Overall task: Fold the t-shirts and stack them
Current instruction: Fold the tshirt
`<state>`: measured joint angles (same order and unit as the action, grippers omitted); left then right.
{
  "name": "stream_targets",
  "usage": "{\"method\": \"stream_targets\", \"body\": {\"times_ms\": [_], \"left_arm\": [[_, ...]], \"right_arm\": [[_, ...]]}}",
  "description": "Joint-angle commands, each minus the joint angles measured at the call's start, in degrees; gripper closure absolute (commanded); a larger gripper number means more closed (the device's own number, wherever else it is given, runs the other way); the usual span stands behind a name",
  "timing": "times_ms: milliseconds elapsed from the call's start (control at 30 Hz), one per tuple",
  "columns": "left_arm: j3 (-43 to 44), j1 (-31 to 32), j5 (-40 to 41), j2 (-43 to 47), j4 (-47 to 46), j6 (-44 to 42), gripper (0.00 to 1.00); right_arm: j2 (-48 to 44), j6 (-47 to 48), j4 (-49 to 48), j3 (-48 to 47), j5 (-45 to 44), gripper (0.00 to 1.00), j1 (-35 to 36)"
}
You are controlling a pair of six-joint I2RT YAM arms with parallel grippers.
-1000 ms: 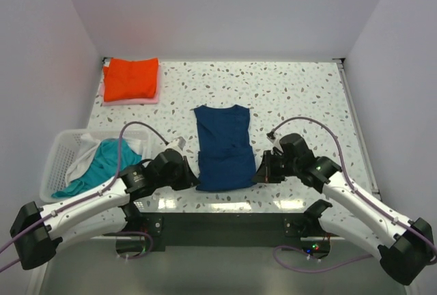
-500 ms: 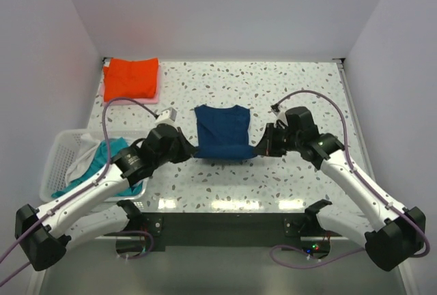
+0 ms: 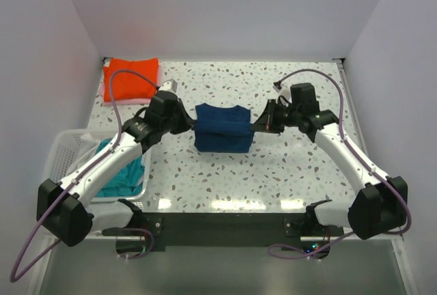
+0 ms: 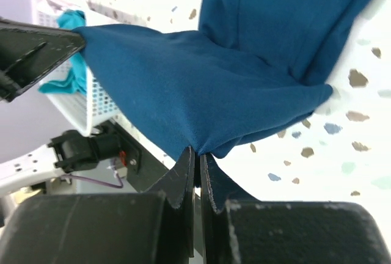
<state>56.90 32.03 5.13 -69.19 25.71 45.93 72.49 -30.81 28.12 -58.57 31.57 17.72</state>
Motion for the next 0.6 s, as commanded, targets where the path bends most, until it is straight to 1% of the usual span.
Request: {"method": "stream_targets", "body": {"times_ms": [0,200,567], "left_arm": [[3.82,-3.02,-2.22,-2.26,-3.04,-3.56,1.0],[7.68,-7.59,-6.25,-7.35,-5.32,-5.24,1.0],[15.86,-12.52,-11.45,-19.57,-7.87,-7.69,1.0]], "right_arm": [[1.95,-0.57,-4.38,-4.1,4.72,1.0,-1.54],[7.84,-1.97,-7.2,-8.05,7.45,1.0,-3.56],[21.02,-4.61,-11.86,-15.25,11.23,1.0,-6.38]]}}
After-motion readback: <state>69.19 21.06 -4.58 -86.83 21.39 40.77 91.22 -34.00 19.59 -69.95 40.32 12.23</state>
